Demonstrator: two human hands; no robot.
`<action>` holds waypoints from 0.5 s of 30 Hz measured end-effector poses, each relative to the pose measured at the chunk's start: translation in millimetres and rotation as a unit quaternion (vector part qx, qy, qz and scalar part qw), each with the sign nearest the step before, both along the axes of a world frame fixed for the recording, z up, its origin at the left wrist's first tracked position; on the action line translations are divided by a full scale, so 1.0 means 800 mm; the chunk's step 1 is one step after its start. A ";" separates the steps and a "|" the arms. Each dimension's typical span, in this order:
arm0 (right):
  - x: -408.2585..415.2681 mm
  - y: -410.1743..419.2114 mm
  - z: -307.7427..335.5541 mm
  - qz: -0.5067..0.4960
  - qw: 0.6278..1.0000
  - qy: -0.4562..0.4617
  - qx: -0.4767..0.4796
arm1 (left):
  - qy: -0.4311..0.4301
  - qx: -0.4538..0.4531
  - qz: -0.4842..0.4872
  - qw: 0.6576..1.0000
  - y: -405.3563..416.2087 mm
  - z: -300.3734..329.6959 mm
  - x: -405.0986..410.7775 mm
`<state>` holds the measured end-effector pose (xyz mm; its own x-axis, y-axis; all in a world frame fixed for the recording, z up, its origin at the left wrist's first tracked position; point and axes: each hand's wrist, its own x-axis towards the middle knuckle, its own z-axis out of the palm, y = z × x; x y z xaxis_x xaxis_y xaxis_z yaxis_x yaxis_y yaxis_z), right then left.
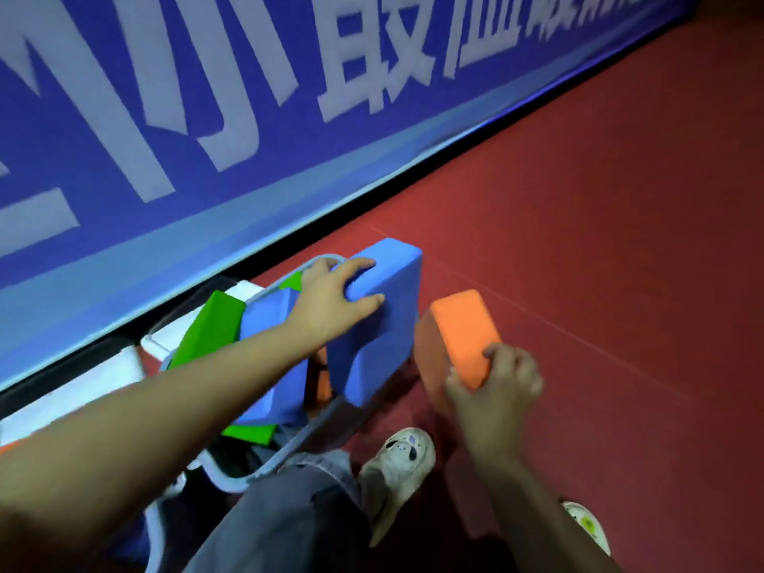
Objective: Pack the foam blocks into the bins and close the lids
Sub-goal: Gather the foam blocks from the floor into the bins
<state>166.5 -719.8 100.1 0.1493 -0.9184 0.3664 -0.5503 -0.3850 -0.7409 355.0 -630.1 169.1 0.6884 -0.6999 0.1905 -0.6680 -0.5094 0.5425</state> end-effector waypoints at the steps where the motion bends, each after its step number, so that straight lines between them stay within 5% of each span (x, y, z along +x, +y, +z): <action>1: 0.007 0.015 0.026 0.012 1.000 -0.009 0.001 | -0.013 -0.019 0.018 1.000 0.026 0.018 0.013; 4: 0.041 0.046 0.075 0.125 0.991 0.026 0.047 | 0.007 -0.100 0.092 0.991 0.091 0.062 0.050; 10: 0.155 0.069 0.082 0.208 0.970 0.063 -0.104 | 0.021 -0.268 0.212 0.940 0.151 0.090 0.119; 15: 0.216 0.085 0.014 0.222 0.961 0.147 -0.079 | -0.044 -0.219 0.226 0.948 0.154 0.067 0.165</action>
<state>339.7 -651.9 111.5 0.6324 -0.6762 0.3779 -0.4816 -0.7253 -0.4920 486.9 -507.2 222.4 0.8676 -0.1772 0.4646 -0.4868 -0.4932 0.7210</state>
